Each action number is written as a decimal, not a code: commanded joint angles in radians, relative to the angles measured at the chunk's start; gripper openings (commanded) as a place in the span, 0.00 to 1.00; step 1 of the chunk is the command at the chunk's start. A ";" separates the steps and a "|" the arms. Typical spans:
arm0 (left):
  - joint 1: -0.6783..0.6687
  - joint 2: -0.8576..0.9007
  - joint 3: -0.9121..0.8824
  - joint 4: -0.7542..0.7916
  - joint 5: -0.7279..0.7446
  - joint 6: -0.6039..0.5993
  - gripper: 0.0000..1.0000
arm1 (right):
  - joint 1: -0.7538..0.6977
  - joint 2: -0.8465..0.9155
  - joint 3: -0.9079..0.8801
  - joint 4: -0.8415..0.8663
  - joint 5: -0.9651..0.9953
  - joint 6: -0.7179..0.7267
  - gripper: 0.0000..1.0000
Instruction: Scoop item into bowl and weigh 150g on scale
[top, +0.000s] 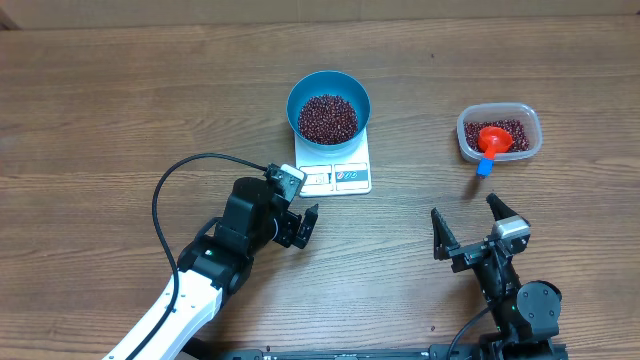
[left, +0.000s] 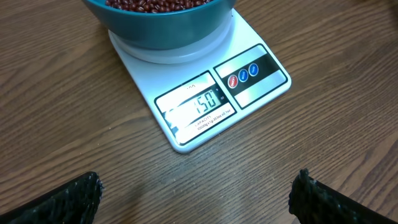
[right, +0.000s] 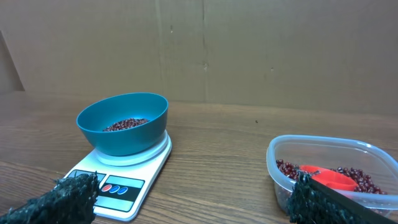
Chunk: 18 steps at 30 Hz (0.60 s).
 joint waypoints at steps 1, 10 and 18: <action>-0.001 0.007 -0.001 0.000 -0.011 -0.006 0.99 | 0.006 -0.012 -0.011 0.005 0.006 -0.005 1.00; -0.001 0.007 -0.001 0.000 -0.011 -0.006 1.00 | 0.006 -0.012 -0.010 0.005 0.007 -0.005 1.00; 0.000 -0.003 -0.001 -0.069 -0.024 -0.005 0.99 | 0.006 -0.012 -0.011 0.005 0.006 -0.005 1.00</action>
